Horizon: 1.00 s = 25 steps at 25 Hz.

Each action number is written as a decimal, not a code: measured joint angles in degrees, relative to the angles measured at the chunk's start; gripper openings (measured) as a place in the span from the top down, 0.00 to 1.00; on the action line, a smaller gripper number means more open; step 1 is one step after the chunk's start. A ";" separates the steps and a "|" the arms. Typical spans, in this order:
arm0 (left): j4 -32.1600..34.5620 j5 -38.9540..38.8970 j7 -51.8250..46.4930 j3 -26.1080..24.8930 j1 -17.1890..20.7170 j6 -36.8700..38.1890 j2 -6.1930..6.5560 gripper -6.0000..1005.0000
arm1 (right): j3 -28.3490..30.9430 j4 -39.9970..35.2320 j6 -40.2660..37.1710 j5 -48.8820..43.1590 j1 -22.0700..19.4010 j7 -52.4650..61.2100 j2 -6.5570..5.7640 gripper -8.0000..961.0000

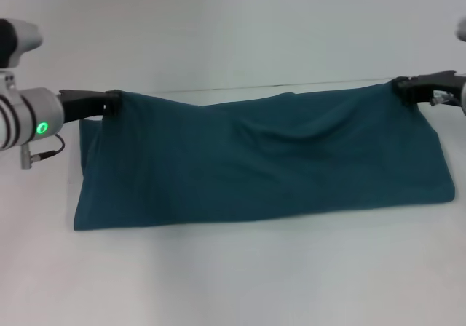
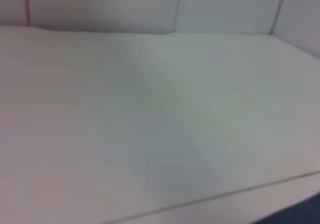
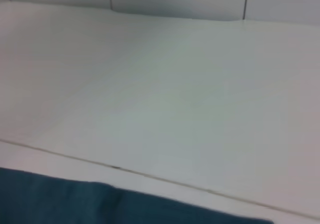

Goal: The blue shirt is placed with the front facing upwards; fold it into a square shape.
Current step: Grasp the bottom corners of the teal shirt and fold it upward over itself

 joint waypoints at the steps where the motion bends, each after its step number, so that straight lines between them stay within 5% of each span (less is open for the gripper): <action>1: -0.86 -0.06 0.08 1.02 -0.54 -2.48 -0.20 0.99 | -0.15 0.94 1.89 0.04 0.69 -0.71 0.02 0.97; 9: -3.56 -1.50 0.21 5.46 -2.93 -14.97 -1.12 0.99 | -0.48 4.29 10.15 0.09 4.09 -3.70 -0.20 0.97; 25: -4.21 -3.16 0.20 5.61 -2.73 -18.81 -1.13 0.98 | -0.43 5.73 12.23 1.68 4.94 -3.81 -1.54 0.97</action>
